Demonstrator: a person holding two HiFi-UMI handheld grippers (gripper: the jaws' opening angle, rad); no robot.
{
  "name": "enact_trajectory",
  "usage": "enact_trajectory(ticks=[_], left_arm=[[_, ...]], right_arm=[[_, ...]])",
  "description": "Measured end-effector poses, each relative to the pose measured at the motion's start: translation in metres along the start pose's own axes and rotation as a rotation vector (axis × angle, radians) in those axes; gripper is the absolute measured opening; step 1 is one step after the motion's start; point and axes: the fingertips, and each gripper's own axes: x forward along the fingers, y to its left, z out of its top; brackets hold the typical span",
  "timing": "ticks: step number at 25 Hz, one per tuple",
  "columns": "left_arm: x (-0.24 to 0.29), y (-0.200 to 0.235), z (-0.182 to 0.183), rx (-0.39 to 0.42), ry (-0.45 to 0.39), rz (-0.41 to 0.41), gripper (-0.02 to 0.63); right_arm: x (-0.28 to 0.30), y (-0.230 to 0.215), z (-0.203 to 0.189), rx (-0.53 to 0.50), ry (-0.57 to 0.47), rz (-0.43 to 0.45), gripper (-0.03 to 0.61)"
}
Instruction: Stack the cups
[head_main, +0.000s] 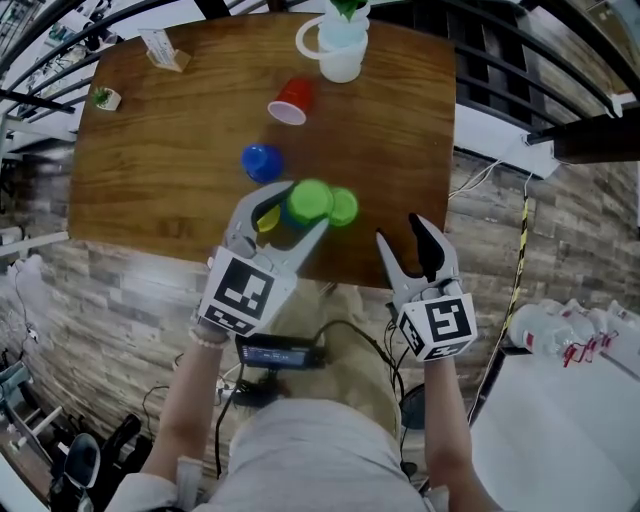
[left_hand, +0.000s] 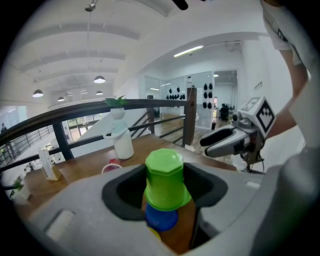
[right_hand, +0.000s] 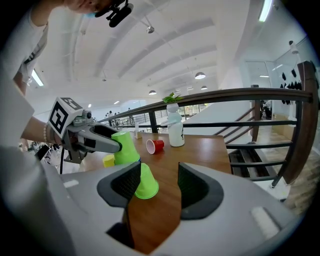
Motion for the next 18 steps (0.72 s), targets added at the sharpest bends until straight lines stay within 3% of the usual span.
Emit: enact_trajectory(ticks=[15,18], left_arm=[[0.011,-0.013,-0.007,0.0,-0.008,-0.028,0.235],[0.009,-0.014,-0.007,0.005,-0.015,-0.042,0.265]], right_arm=[[-0.005,0.002,-0.009,0.01,0.016,0.003,0.221],[-0.005,0.003,-0.009,0.008,0.019,0.004,0.221]])
